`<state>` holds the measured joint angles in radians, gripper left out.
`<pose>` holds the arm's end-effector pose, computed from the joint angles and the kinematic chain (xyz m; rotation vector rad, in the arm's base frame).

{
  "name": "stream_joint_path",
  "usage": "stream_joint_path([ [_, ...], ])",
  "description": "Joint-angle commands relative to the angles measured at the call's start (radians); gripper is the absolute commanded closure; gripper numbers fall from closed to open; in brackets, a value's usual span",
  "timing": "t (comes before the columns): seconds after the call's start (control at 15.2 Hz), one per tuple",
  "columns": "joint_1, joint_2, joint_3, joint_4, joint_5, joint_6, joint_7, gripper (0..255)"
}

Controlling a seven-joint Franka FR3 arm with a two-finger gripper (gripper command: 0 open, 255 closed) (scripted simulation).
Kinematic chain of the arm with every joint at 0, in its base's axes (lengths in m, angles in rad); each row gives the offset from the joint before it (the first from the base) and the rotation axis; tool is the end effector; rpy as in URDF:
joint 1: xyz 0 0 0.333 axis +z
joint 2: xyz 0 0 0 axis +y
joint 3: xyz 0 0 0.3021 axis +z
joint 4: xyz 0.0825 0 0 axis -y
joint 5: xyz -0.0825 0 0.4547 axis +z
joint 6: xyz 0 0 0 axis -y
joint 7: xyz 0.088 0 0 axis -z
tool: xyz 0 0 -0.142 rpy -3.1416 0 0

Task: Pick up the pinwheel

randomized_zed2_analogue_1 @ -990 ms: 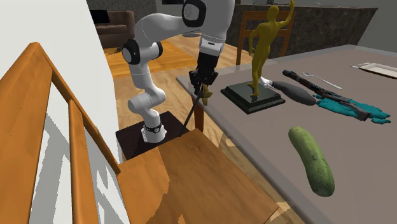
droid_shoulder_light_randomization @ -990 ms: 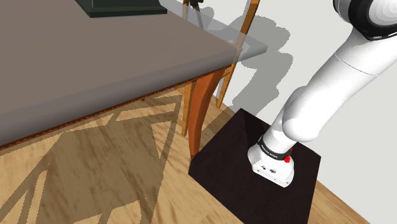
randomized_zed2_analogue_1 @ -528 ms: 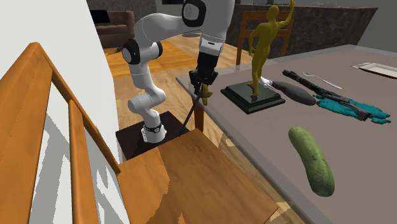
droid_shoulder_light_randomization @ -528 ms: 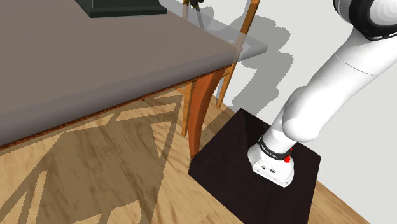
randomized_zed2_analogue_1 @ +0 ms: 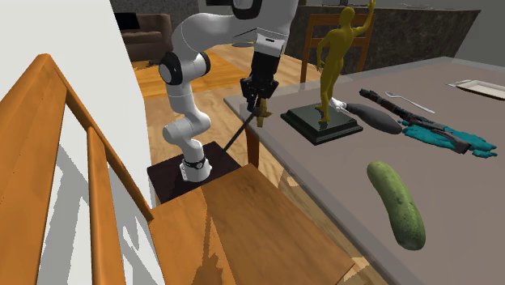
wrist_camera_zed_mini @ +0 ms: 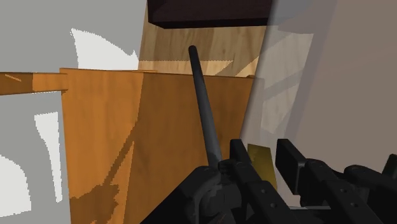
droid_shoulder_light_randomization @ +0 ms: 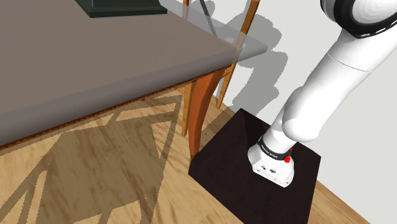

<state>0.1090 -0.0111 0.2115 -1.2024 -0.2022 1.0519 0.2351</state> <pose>0.5201 0.1383 0.7313 2.9235 -0.0044 -0.1220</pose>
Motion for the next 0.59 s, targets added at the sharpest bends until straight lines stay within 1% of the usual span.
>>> stream_joint_path([
  [0.0,0.004,0.027,0.004,0.066,-0.010,-0.040,-0.003,255],
  [0.2,0.014,0.080,0.012,0.185,-0.031,-0.108,-0.008,255],
  [0.4,0.033,0.153,0.022,0.338,-0.065,-0.191,-0.016,255],
  [0.53,0.035,0.157,0.022,0.348,-0.067,-0.196,-0.016,255],
])
